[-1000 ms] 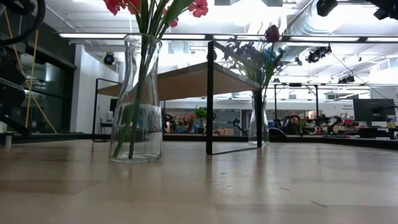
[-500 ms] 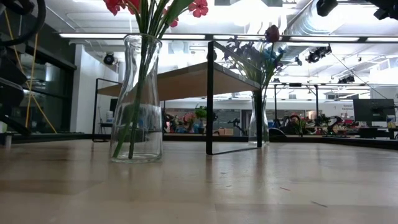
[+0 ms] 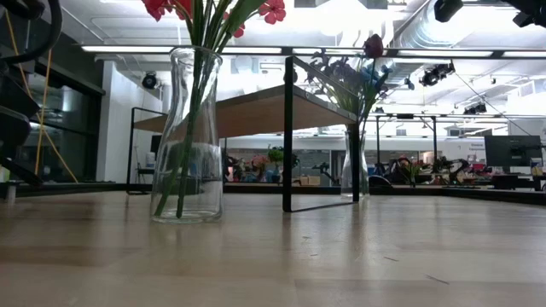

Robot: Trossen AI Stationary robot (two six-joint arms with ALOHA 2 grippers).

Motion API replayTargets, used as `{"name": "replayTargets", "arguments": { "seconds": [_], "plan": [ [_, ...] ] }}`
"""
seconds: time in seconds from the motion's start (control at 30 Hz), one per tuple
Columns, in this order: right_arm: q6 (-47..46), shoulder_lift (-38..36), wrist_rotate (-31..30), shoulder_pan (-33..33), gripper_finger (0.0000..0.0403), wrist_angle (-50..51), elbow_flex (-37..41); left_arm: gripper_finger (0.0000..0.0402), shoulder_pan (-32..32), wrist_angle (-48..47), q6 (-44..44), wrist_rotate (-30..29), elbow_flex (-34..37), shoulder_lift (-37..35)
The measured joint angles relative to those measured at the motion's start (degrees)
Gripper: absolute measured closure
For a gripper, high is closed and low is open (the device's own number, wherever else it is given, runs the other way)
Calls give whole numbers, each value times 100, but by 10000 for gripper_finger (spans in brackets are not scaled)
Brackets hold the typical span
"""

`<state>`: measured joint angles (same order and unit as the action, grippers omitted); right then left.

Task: Pick and place flowers into a vace then onto a shelf
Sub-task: Put the orange flowers into the bottom transparent flower vase

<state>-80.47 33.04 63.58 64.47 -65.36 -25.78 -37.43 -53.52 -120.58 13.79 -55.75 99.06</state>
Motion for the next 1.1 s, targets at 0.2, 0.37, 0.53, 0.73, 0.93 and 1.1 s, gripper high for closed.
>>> {"name": "replayTargets", "arguments": {
  "seconds": [0.2,0.37,0.53,0.73,0.93,1.1],
  "plan": [
    [0,0,1,1,123,0,0,21,-4,0,47,-76,-2,-2],
    [0,0,0,1,123,0,0,21,-2,0,34,-54,-2,-2],
    [0,0,1,1,123,0,0,21,2,0,24,-4,-2,-2],
    [0,0,1,2,123,0,0,21,2,2,12,-49,-4,-2],
    [0,0,1,0,123,0,0,21,-3,62,41,-185,-4,-2],
    [16,0,1,0,123,0,0,21,-11,123,119,-327,-4,-2]
  ]
}}
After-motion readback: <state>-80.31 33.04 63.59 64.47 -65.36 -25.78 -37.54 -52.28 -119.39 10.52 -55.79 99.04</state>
